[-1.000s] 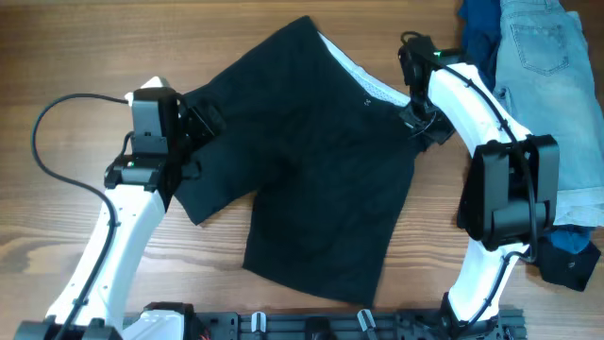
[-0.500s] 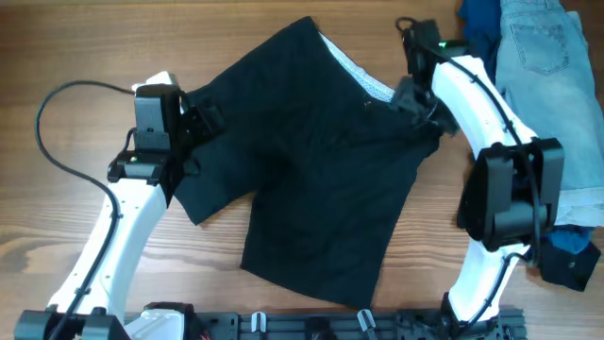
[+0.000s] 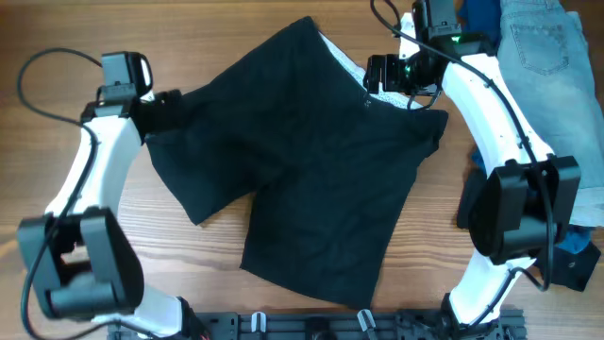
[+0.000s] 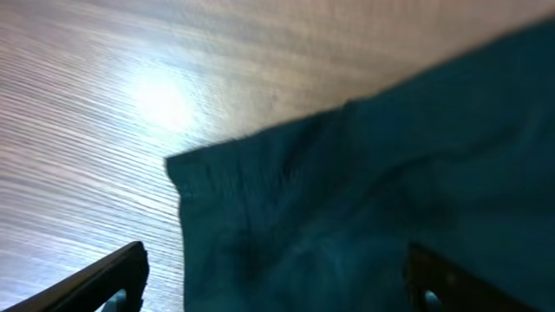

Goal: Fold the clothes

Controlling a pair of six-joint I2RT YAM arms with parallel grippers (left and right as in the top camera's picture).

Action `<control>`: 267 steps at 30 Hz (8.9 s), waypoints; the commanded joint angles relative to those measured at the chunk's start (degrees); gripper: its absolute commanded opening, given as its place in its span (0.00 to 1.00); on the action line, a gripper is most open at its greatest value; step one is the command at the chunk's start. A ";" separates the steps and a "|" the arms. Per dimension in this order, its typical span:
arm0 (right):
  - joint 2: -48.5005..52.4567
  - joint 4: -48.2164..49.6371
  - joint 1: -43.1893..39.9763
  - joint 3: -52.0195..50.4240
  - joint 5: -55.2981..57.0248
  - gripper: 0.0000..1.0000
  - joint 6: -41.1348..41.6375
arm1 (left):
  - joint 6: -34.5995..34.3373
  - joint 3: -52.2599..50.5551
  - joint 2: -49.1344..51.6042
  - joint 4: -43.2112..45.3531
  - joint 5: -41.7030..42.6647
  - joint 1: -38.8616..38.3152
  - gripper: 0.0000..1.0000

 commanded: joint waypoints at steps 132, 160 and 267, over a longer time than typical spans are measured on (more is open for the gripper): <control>13.20 43.82 2.64 1.03 -16.92 0.99 -16.04 | -18.45 0.79 -24.74 0.02 6.86 -2.58 1.00; 24.37 45.42 10.91 1.01 2.86 0.82 -13.40 | -17.84 0.79 -23.19 -3.74 8.48 -8.55 1.00; -3.93 14.01 4.42 1.01 10.12 1.00 2.89 | -18.23 -8.72 7.63 -5.03 -0.76 -17.03 0.56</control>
